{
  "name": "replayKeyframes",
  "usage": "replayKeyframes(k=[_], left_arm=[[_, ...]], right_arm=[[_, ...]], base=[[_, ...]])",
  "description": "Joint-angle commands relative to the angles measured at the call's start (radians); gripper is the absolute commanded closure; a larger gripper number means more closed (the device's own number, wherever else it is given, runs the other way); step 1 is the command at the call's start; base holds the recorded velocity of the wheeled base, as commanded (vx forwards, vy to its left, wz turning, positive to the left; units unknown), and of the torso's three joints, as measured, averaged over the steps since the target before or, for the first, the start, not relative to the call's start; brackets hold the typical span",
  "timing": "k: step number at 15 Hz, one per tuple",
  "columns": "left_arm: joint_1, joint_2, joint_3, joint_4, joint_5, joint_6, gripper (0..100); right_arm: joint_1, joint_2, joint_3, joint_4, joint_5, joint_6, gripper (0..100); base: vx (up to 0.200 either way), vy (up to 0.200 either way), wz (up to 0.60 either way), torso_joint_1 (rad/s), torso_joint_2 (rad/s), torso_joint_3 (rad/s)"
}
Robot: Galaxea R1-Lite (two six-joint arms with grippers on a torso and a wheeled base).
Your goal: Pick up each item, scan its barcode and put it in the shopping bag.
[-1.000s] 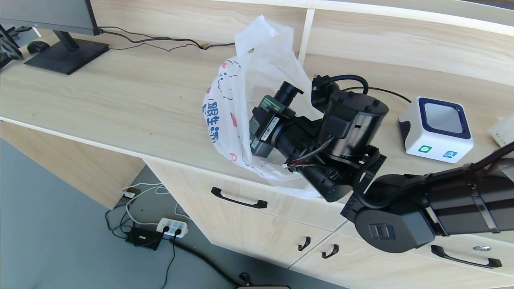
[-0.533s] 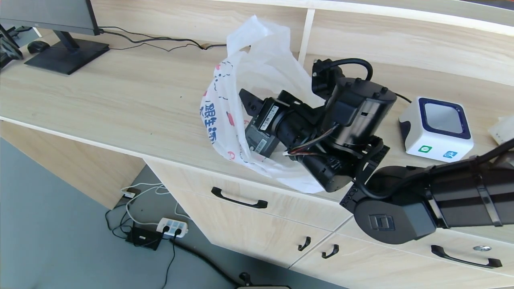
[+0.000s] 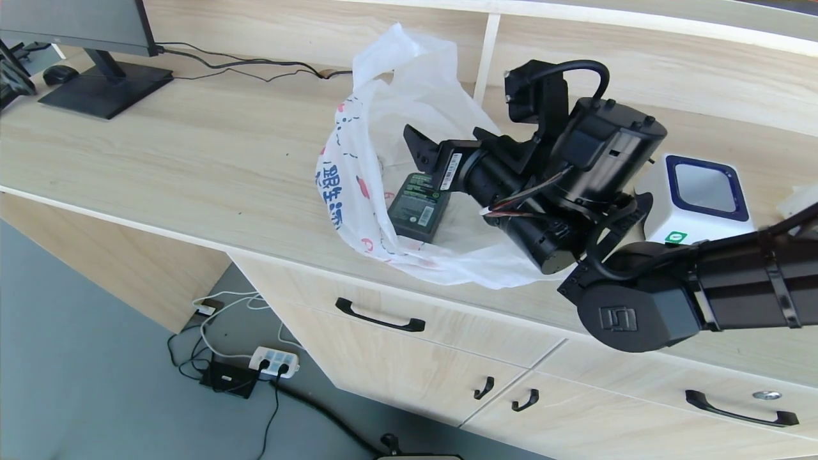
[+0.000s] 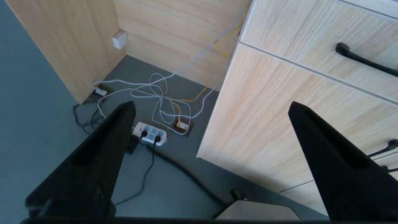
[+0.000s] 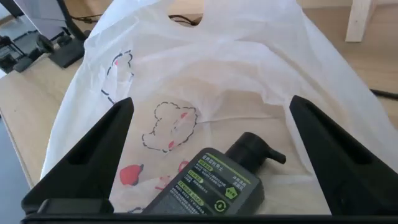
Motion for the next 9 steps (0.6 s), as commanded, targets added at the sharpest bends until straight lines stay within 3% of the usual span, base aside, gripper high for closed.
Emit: replayKeyframes(k=[1,2,4,5,7,9], left_arm=[[0.0,0.001,0.0,0.0,0.001,0.0,0],[0.0,0.001,0.0,0.0,0.001,0.0,0],[0.0,0.001,0.0,0.0,0.001,0.0,0],[0.0,0.001,0.0,0.0,0.001,0.0,0],[0.0,0.001,0.0,0.0,0.001,0.0,0],[0.0,0.001,0.0,0.0,0.001,0.0,0]], right_arm=[[-0.004,-0.019,-0.002,-0.002,0.001,-0.021,0],[-0.004,-0.047,-0.004,-0.001,0.011,-0.071,0],[0.007,-0.08,-0.033,-0.018,0.152,-0.265,0],[0.031,-0.102,-0.029,-0.03,0.17,-0.3,0],[0.099,-0.135,0.011,-0.062,0.17,-0.237,0],[0.108,-0.152,0.03,-0.068,0.175,-0.225,0]], base=[[0.0,0.0,0.0,0.0,0.0,0.0],[0.0,0.0,0.0,0.0,0.0,0.0],[0.0,0.0,0.0,0.0,0.0,0.0],[0.0,0.0,0.0,0.0,0.0,0.0],[0.0,0.0,0.0,0.0,0.0,0.0],[0.0,0.0,0.0,0.0,0.0,0.0]])
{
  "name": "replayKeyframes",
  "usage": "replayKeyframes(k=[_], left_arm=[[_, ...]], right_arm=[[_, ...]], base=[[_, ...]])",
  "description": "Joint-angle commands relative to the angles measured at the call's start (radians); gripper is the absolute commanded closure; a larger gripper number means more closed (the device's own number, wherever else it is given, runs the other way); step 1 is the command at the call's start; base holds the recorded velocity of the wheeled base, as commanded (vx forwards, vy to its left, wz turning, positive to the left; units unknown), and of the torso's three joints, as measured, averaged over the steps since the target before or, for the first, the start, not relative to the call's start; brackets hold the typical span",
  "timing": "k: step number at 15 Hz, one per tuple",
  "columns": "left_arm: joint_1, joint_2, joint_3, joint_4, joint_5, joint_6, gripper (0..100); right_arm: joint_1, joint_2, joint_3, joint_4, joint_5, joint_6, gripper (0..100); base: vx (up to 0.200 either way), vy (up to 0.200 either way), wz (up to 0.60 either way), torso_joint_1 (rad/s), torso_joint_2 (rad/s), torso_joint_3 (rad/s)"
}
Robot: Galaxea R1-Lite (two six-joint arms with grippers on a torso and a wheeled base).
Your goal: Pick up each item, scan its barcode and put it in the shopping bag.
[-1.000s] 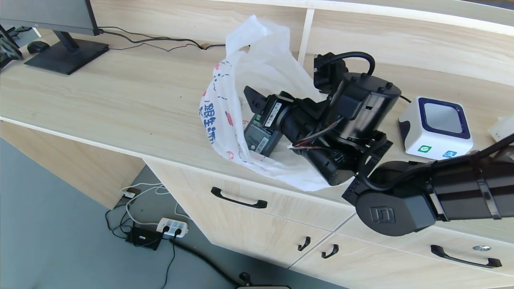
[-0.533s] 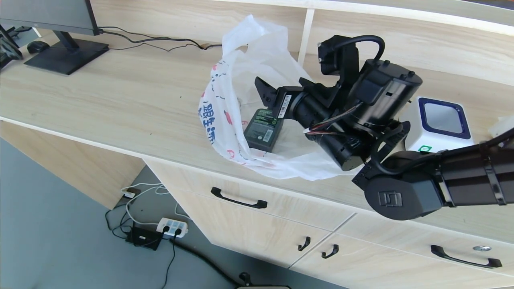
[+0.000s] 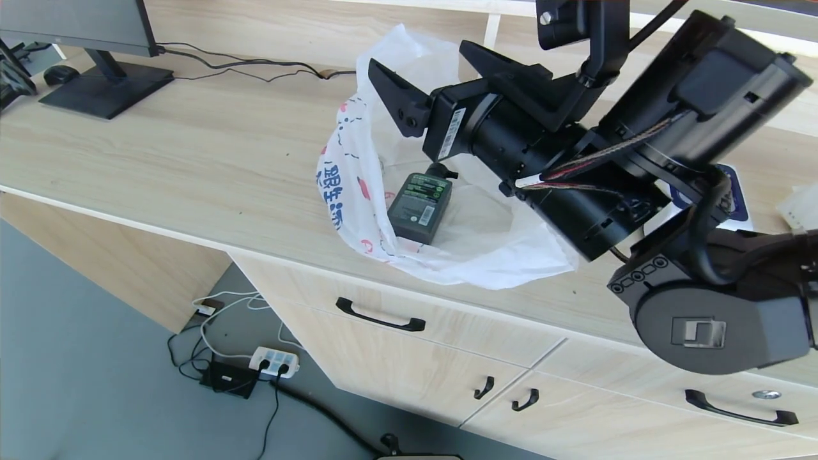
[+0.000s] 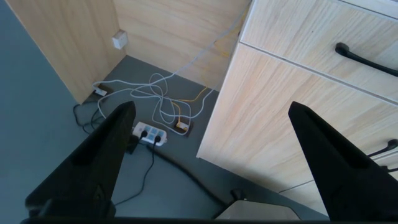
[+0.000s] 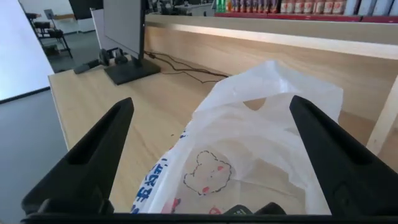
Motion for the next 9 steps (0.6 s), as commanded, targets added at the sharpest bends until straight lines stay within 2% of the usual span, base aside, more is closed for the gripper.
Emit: replayKeyframes(k=[1,5,9], left_arm=[[0.0,0.001,0.0,0.0,0.0,0.0,0],[0.0,0.001,0.0,0.0,0.0,0.0,0],[0.0,0.001,0.0,0.0,0.0,0.0,0]], right_arm=[[0.011,-0.04,0.038,-0.023,0.011,0.011,0],[0.005,-0.042,0.118,-0.128,0.046,0.012,0],[-0.003,-0.042,0.115,-0.156,0.046,0.022,0]], base=[[0.0,0.0,0.0,0.0,0.0,0.0],[0.0,0.0,-0.6,0.0,0.0,0.002],[0.0,0.0,-0.6,0.004,0.0,0.002]])
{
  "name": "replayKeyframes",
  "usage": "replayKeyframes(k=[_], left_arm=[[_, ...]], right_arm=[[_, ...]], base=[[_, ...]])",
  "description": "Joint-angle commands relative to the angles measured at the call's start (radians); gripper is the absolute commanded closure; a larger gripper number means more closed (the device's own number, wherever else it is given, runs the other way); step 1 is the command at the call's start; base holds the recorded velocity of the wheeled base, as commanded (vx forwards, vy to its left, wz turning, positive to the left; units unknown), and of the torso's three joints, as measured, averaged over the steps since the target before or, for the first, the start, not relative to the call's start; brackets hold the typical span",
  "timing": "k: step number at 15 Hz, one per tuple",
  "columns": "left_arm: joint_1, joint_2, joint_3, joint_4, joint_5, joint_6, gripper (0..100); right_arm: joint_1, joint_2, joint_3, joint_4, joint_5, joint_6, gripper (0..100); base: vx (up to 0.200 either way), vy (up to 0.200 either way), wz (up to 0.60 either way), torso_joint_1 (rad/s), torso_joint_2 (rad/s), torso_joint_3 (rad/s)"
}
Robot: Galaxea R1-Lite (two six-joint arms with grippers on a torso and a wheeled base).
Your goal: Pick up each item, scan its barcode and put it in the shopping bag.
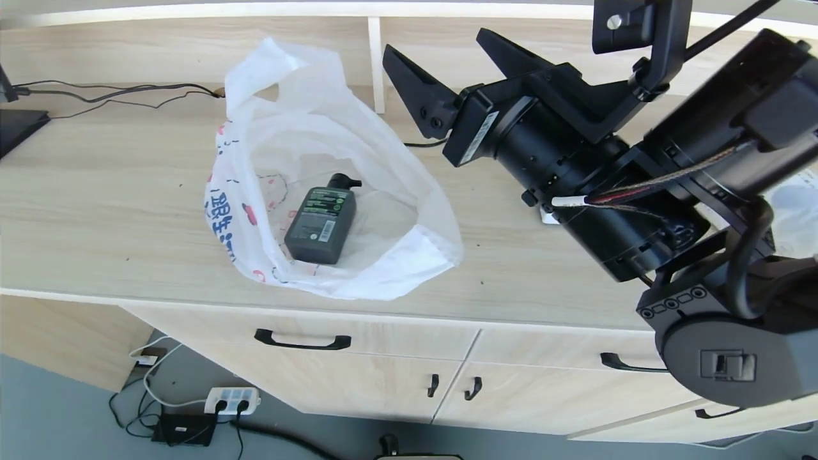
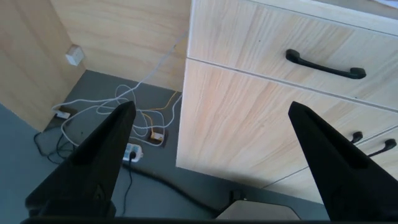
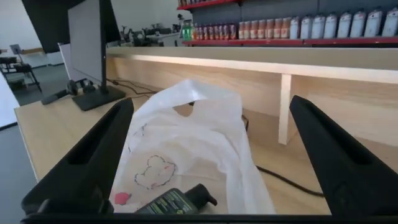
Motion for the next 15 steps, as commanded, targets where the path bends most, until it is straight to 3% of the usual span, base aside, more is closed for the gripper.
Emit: replayKeyframes(k=[1,6,10,15], left_arm=[[0.0,0.001,0.0,0.0,0.0,0.0,0],[0.0,0.001,0.0,-0.002,0.0,0.0,0],[0.0,0.001,0.0,0.0,0.0,0.0,0],[0.0,0.001,0.0,0.0,0.0,-0.002,0]], right_arm=[[0.01,0.0,0.002,-0.001,-0.003,0.007,0],[0.149,0.017,0.103,-0.123,-0.22,0.148,0],[0.128,0.017,0.189,-0.205,-0.237,0.171,0],[0.028,-0.045,0.14,-0.172,-0.303,0.104,0]], base=[[0.0,0.0,-0.6,0.002,0.0,-0.002],[0.0,0.0,0.0,0.0,0.0,0.0],[0.0,0.0,0.0,0.0,0.0,0.0],[0.0,0.0,0.0,0.0,0.0,0.0]])
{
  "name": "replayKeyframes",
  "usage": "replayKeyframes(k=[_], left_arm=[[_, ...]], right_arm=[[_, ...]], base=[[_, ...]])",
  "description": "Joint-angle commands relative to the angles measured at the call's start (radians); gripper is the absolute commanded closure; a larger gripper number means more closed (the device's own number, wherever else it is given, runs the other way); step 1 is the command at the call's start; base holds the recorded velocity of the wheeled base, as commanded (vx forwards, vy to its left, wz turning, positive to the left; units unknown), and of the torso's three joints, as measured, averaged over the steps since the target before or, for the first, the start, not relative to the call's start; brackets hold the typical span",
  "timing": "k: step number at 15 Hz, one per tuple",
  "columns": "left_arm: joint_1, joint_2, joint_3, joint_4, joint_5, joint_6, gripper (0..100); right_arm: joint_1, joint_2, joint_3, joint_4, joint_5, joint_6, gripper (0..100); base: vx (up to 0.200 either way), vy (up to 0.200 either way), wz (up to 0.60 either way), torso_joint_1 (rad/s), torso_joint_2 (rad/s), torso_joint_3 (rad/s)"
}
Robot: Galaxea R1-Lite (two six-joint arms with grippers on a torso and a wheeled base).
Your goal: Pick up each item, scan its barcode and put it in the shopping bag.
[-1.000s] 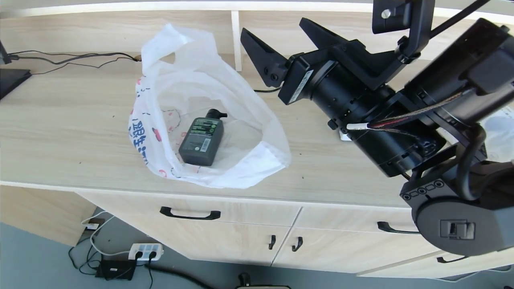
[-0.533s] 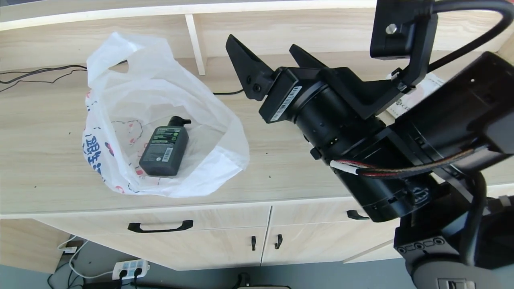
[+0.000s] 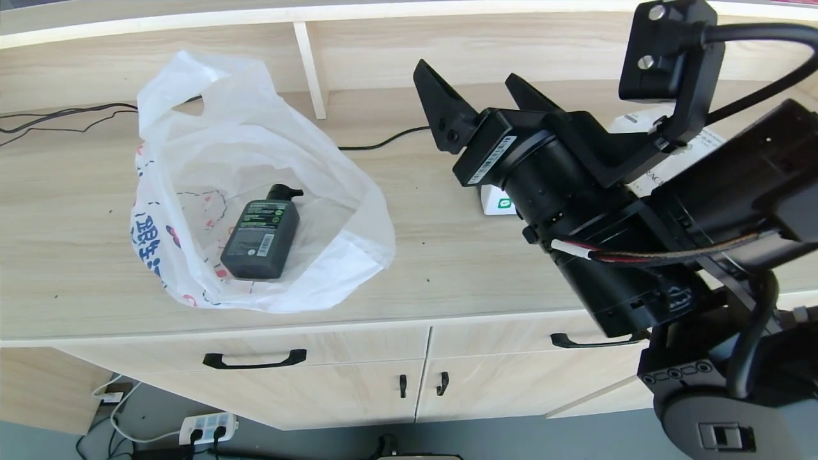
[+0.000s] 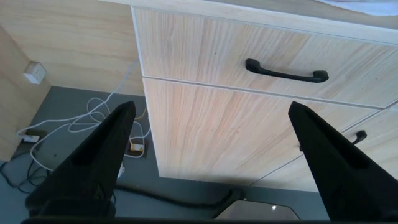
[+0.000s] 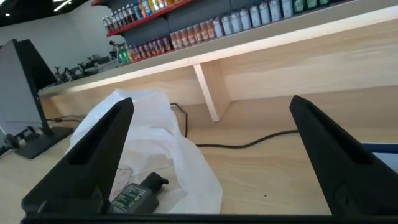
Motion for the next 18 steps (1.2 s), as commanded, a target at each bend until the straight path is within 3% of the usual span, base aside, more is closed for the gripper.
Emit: replayKeyframes(k=[1,5,7,11,12,13,14,16,18], left_arm=[[0.0,0.001,0.0,0.001,0.001,0.0,0],[0.0,0.001,0.0,0.001,0.001,-0.001,0],[0.0,0.001,0.0,0.001,0.001,-0.003,0],[0.0,0.001,0.0,0.001,0.001,-0.001,0],[0.0,0.001,0.0,0.001,0.001,-0.001,0],[0.0,0.001,0.0,0.001,0.001,-0.001,0],[0.0,0.001,0.0,0.001,0.001,-0.001,0],[0.0,0.001,0.0,0.001,0.001,-0.003,0],[0.0,0.001,0.0,0.0,0.001,-0.001,0]], right_arm=[[-0.048,-0.089,0.004,0.062,-0.069,-0.022,0],[-0.052,-0.284,0.125,0.292,-0.08,-0.082,0],[-0.078,-0.356,0.177,0.343,-0.077,-0.083,0],[-0.126,-0.545,0.28,0.611,-0.083,-0.085,0],[-0.16,-0.573,0.292,0.648,-0.09,-0.091,0],[-0.293,-0.625,0.3,0.749,-0.08,-0.131,0],[-0.348,-0.662,0.261,0.864,-0.046,-0.166,0],[-0.433,-0.666,0.163,1.073,0.086,-0.16,0],[-0.54,-0.646,0.113,1.142,0.19,-0.177,0]], base=[[0.0,0.0,0.0,0.0,0.0,0.0],[0.0,0.0,0.0,0.0,0.0,0.0],[0.0,0.0,0.0,0.0,0.0,0.0],[-0.1,-0.2,0.0,0.013,0.0,0.002],[0.0,-0.2,0.0,-0.017,0.0,0.002],[0.0,-0.2,0.0,-0.027,-0.02,0.007],[0.0,-0.2,0.0,-0.002,0.01,0.002],[0.1,-0.1,0.0,0.012,0.0,0.0],[0.2,0.0,0.0,0.0,0.0,0.002]])
